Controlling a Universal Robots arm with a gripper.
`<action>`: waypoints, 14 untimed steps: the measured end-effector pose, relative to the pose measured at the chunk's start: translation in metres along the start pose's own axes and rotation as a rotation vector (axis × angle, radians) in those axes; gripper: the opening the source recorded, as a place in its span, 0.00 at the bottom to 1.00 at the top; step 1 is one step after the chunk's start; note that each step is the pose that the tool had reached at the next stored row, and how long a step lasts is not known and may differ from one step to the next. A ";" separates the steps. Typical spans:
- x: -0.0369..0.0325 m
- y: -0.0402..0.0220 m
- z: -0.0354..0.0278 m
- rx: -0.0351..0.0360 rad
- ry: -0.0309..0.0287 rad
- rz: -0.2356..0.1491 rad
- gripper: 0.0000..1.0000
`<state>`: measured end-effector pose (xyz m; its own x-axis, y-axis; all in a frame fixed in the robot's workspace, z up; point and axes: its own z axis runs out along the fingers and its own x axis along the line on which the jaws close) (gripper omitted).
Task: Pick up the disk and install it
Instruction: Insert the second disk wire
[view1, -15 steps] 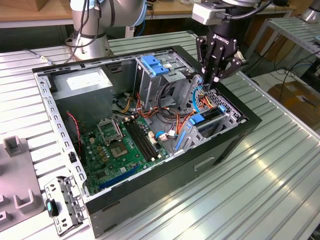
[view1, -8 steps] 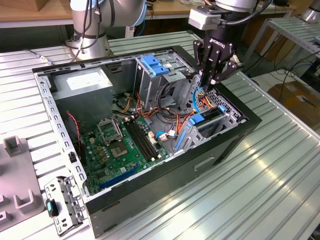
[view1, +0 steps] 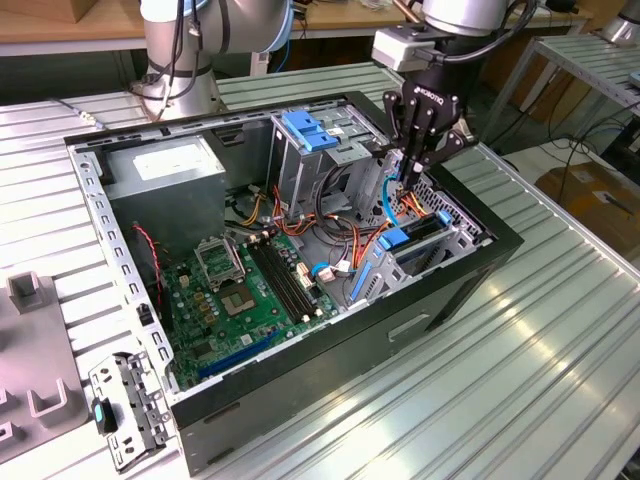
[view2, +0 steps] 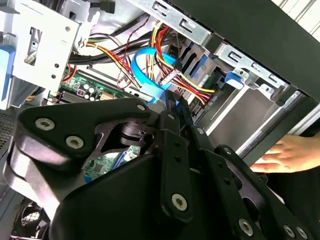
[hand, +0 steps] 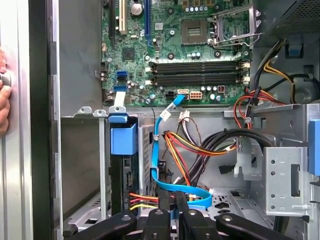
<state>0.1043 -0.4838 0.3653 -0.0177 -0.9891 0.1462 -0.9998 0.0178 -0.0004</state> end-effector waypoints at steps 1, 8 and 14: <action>0.0001 0.0000 0.0001 0.0000 0.0001 0.000 0.16; 0.0065 0.0037 0.0027 0.0071 -0.0014 -0.006 0.16; 0.0126 0.0069 0.0062 0.0155 -0.0088 -0.022 0.16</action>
<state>0.0972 -0.4971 0.3610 0.0041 -0.9905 0.1377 -0.9999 -0.0059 -0.0127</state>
